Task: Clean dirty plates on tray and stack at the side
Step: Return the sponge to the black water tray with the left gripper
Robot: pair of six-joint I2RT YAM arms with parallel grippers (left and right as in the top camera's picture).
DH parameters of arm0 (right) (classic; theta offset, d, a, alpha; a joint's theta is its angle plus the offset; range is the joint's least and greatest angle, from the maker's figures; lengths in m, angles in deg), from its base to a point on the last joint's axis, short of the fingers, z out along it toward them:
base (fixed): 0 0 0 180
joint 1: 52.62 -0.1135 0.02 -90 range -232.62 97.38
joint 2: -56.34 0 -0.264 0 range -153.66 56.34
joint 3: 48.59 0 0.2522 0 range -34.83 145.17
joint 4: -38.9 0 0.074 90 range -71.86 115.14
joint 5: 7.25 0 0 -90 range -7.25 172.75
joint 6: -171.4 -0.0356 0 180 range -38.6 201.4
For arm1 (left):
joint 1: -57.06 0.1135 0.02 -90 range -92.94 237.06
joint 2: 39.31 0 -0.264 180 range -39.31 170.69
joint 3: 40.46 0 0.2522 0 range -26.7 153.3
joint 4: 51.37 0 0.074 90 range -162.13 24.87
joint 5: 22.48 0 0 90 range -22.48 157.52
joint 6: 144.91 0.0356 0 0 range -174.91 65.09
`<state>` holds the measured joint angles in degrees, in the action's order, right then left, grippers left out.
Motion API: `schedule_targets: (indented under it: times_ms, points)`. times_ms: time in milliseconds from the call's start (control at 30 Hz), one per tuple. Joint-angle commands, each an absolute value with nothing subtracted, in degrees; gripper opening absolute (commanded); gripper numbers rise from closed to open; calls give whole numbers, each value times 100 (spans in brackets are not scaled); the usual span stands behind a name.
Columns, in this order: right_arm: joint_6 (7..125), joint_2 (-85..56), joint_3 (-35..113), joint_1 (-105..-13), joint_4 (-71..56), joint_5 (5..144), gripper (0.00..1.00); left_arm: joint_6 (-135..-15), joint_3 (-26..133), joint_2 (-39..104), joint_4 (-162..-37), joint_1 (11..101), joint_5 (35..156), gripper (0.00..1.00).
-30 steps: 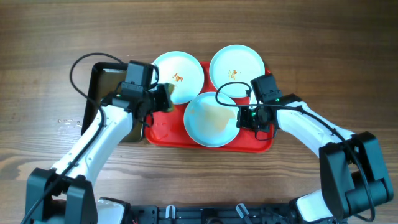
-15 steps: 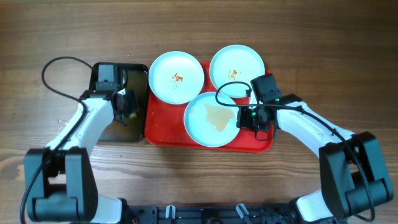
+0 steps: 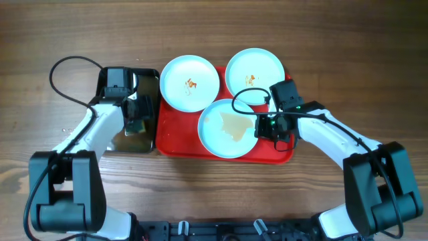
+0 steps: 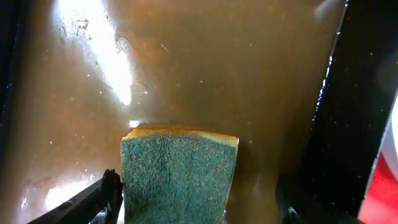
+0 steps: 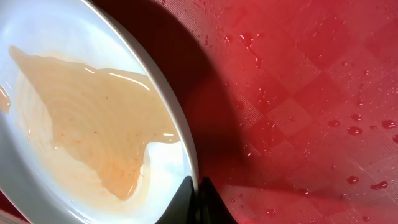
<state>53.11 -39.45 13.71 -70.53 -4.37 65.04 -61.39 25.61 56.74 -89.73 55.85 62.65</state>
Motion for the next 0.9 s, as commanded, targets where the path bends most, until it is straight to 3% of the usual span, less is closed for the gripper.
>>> schedule_targets:
  times_ms: [0, 67, 100, 133, 167, 367, 400, 433, 500, 533, 667, 800, 833, 867]
  points:
    - [5295, -3989, 1456, -7066, -451, 6602, 5, -6118, 2524, 6006, -8958, 5607, 6213, 75]
    - [5295, -3989, 1456, -7066, -453, 6604, 5, -6133, 2526, 6181, -8999, 5607, 6298, 72]
    - [5295, -3989, 1456, -7066, -453, 6604, 5, -6133, 2526, 6235, -9008, 5607, 6296, 63]
    - [5295, -3989, 1456, -7066, -455, 6604, 5, -6133, 2526, 6251, -9026, 5607, 6296, 15]
    - [5295, -3989, 1456, -7066, -459, 6602, 5, -6135, 2526, 6249, -9028, 5607, 6298, 4]
    - [5298, -3989, 1456, -7066, -494, 6604, 5, -6135, 2679, 5930, -9021, 5607, 6296, 4]
    - [5295, -3989, 1456, -7066, -499, 6604, 5, -6133, 2688, 5827, -9023, 5609, 6294, 18]
    - [5295, -3989, 1456, -7066, -501, 6604, 5, -6133, 2688, 5766, -9054, 5607, 6292, 64]
    - [5295, -3989, 1456, -7066, -499, 6604, 5, -6133, 2686, 5757, -9329, 5607, 6294, 85]
    - [5295, -3989, 1456, -7066, -499, 6604, 5, -6135, 2677, 5766, -9480, 5607, 6296, 87]
    - [5295, -3989, 1456, -7066, -499, 6604, 5, -6135, 2496, 5787, -9683, 5607, 6366, 83]
    - [5293, -3989, 1456, -7066, -518, 6602, 5, -6135, 2415, 5798, -9347, 5607, 6812, 59]
    - [5293, -3989, 1456, -7066, -525, 6602, 5, -6133, 2415, 5798, -9290, 5607, 6812, 50]
    - [5295, -3989, 1456, -7066, -536, 6602, 5, -6131, 2415, 5798, -9249, 5607, 6808, 18]
